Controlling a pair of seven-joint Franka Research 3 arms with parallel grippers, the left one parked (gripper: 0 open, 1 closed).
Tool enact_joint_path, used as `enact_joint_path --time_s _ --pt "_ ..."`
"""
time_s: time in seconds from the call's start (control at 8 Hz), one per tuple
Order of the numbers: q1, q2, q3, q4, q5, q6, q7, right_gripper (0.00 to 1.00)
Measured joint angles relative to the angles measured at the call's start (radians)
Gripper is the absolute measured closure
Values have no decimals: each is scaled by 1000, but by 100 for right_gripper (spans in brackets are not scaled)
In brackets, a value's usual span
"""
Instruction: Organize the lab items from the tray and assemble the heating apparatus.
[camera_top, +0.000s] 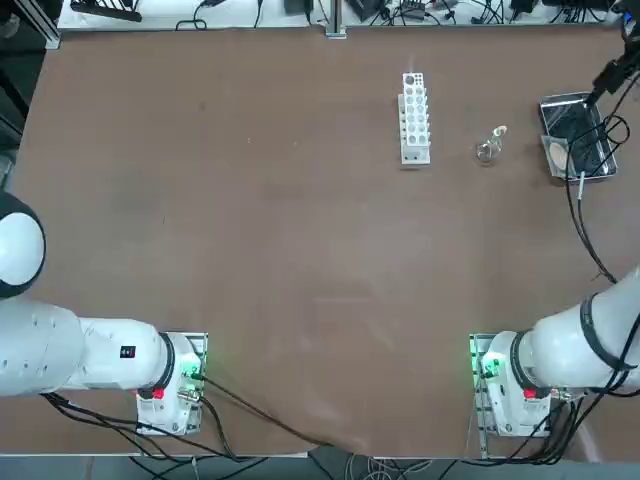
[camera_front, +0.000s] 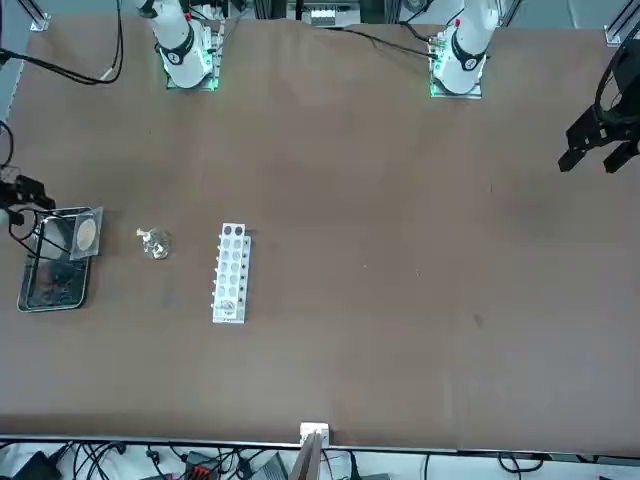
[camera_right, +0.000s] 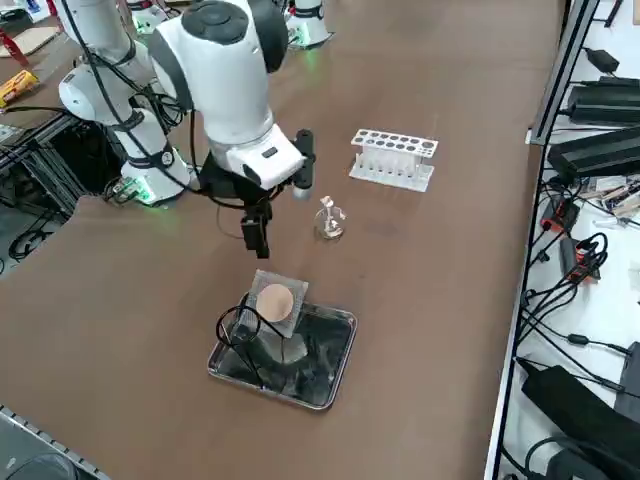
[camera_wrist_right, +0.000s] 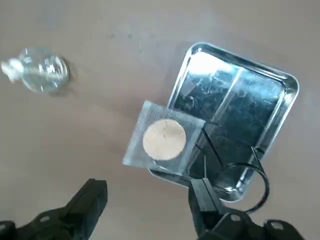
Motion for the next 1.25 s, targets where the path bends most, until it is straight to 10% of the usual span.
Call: enact_joint_path --time_s 1.25 --pt "-88 91 0 52 24 6 48 4"
